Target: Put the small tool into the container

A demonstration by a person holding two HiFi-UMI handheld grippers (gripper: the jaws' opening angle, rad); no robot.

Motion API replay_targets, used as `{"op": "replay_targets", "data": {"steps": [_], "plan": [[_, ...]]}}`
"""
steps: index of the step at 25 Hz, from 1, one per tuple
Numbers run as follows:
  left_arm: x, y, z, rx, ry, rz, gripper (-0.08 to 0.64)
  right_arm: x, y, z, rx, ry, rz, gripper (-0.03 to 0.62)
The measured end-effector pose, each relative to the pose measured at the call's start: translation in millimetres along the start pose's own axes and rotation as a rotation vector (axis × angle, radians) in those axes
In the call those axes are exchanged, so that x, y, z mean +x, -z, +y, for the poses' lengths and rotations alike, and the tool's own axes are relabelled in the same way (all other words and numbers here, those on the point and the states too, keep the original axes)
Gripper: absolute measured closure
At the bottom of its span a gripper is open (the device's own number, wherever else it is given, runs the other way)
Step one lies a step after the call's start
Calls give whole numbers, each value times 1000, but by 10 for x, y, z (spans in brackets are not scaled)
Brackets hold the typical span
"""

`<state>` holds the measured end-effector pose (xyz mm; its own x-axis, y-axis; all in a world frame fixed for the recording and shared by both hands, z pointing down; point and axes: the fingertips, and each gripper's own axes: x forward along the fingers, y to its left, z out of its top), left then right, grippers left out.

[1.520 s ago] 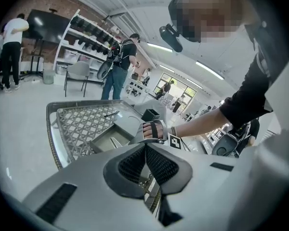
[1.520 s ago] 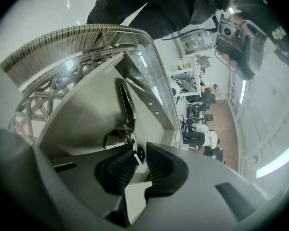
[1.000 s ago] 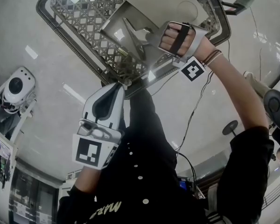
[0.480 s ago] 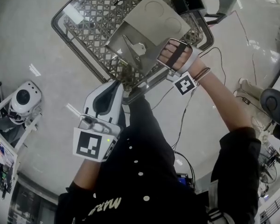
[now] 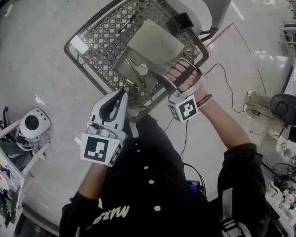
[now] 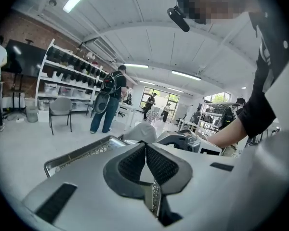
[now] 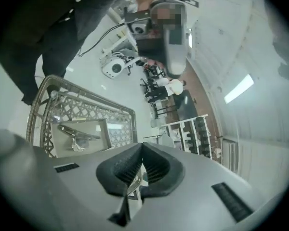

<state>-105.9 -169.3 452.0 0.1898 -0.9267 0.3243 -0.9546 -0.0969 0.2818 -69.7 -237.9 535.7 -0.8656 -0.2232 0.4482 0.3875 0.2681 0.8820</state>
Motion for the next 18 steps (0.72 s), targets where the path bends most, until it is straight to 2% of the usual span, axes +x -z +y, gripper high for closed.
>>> {"op": "replay_targets", "data": {"steps": [8,14,18], "plan": [[-128,-562,7,77,5,-102,528,-566,-84,-874,263,203,94,580],[-233,-927,-12,128,-1,-182,528,-1010,-48,-1282,616,350,105,580],[-204,-1111,-23,164,15,-240,528,-1204,44,-1440,763,438,103,580]]}}
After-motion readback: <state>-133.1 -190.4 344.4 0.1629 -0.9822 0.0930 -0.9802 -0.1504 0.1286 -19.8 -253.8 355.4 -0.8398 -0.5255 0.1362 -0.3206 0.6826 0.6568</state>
